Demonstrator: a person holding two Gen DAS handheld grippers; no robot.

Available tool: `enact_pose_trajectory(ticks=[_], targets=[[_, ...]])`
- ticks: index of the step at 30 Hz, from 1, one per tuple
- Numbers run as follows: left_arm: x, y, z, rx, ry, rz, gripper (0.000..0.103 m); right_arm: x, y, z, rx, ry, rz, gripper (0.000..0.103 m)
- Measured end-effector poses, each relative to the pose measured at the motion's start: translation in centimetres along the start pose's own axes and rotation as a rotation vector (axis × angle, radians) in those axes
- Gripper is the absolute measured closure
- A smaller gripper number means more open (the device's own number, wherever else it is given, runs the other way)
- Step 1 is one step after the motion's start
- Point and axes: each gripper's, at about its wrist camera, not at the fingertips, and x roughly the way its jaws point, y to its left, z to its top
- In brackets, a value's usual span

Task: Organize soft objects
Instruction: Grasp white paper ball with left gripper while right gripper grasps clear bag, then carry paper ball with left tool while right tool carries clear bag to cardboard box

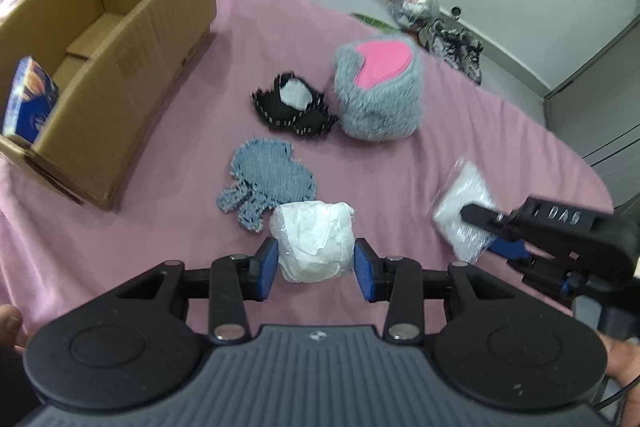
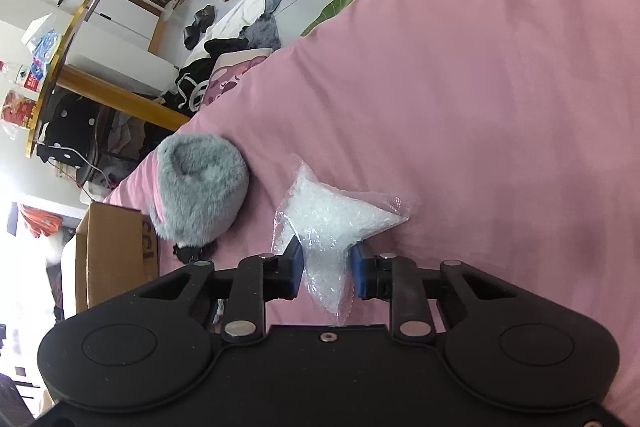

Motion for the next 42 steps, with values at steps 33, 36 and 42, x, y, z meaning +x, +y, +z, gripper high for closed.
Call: enact_pose_trajectory(ticks=[33,36,42], targets=[[-11.2,4.4,0.2,0.053,-0.182,-0.073,0.063,-8.3,8.8,-3.9,-0.156,-0.161,0.016,0.079],[-11.7,5.1,0.3,0.056,-0.190,-0.072,0.063,-8.6,9.6,-4.3,-0.170,-0.170,0.016,0.079],[-12.5,6.8,0.5,0.050,-0.200,-0.078,0.063,-8.7,11.3,-5.1,-0.196,-0.180,0.014,0.079]])
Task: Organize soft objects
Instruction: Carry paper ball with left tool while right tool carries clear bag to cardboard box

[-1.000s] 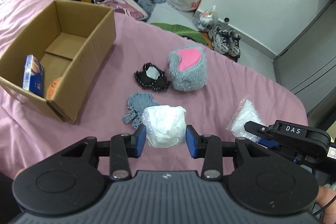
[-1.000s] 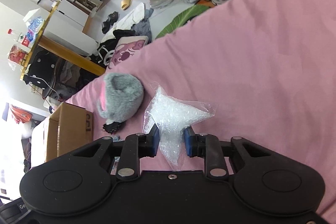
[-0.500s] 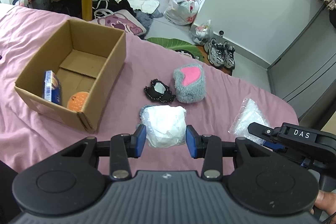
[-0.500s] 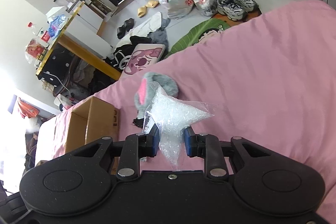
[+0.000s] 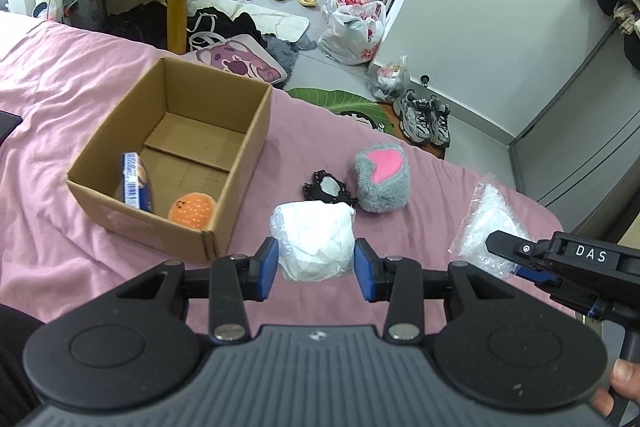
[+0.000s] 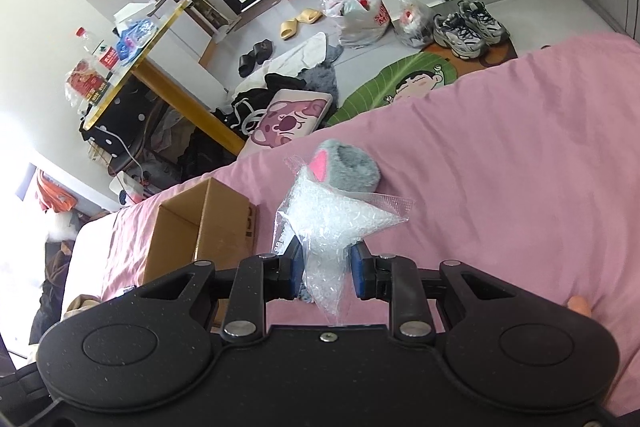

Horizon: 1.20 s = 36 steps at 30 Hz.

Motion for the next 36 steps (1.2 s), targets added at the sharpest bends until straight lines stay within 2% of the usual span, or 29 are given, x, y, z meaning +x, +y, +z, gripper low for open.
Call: enact_pose_trajectory(ticks=[22,36], targets=[[-2.3,7.7,2.4,-0.091,-0.040,0.019,0.063,1.2,7.0,-1.5,-0.080,-0.006,0.022,0.079],[-1.7,11.9,4.9,-0.147,-0.059,0.033,0.063,3.0,10.7,-1.6,-0.135,0.017,0.035,0.079]])
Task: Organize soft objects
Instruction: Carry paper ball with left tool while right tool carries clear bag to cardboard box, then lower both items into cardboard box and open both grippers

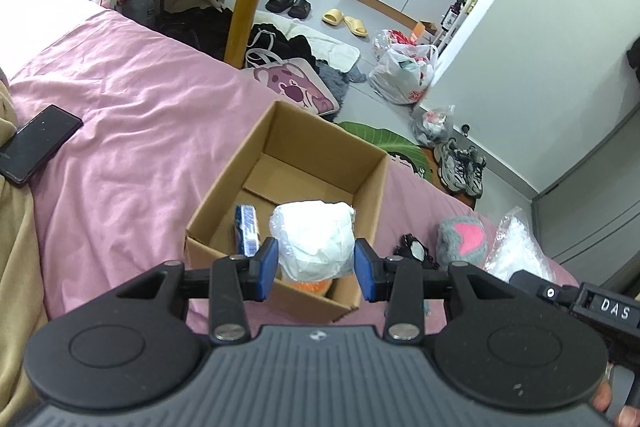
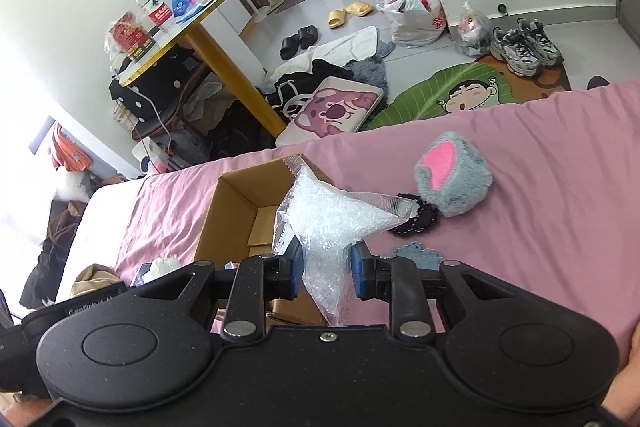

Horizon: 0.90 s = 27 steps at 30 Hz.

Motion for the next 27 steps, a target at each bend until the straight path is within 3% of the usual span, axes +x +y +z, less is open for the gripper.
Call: enact_pose_trajectory(ticks=[14,27], targets=[[3.5,1.9,1.8,-0.047,0.045,-0.005,0.063,3.0,3.2,0.4,-0.043,0.047,0.007,0.079],[7.4,3.2,1.8,-0.087,0.170,0.010,0.058,5.8,5.4,0.8,-0.074,0.098,-0.005,0.079]])
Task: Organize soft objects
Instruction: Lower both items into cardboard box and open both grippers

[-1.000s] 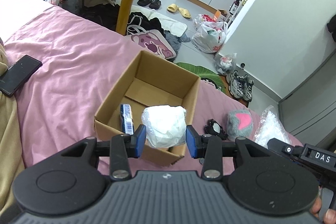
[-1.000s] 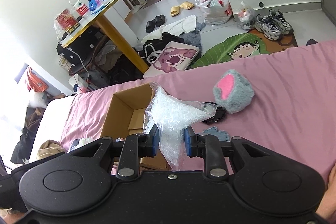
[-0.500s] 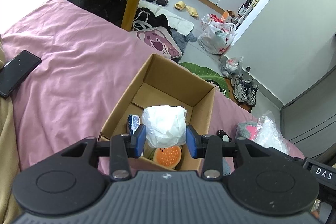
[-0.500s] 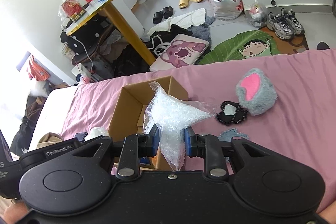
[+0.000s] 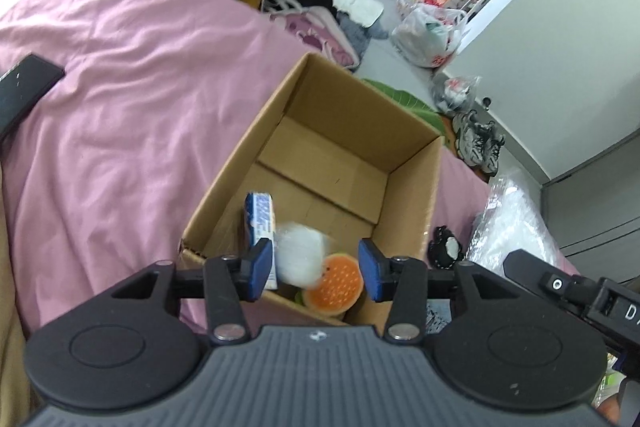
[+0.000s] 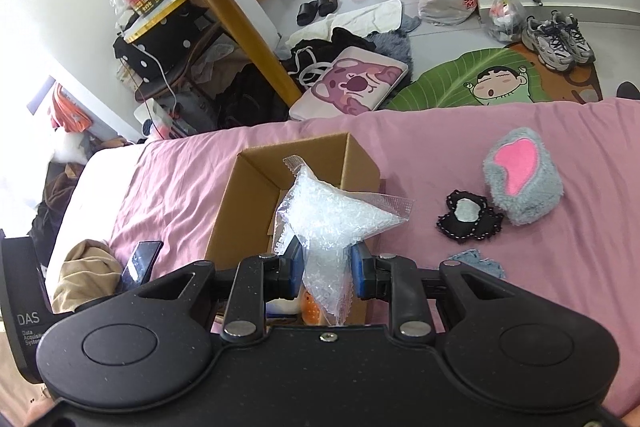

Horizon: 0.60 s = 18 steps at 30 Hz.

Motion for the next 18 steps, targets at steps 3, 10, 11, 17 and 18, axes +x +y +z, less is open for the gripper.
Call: enact_pose_trajectory(ticks=[3,10,11,17,18], targets=[[-0.3,0.7,0.1,-0.012,-0.009,0.008,0.056,0.6,0.6,0.2,-0.008,0.008,0.001,0.079],[-1.9,2.2,0.6,-0.038,-0.039,0.025,0.051,1.5,2.3,0.5,-0.025,0.018,0.013,0.079],[-2.1,2.4,0.7,-0.042,-0.044,0.028,0.049,1.7,2.5,0.6,-0.028,0.019,0.016,0.079],[-3.7,3.1,0.8,-0.053,-0.075,0.043,0.039,1.8,3.8,0.9,-0.038,0.012,0.071,0.065],[-3.9,3.2,0.8,-0.054,-0.077,0.049,0.035,1.7,3.8,0.9,-0.035,0.014,0.077,0.063]])
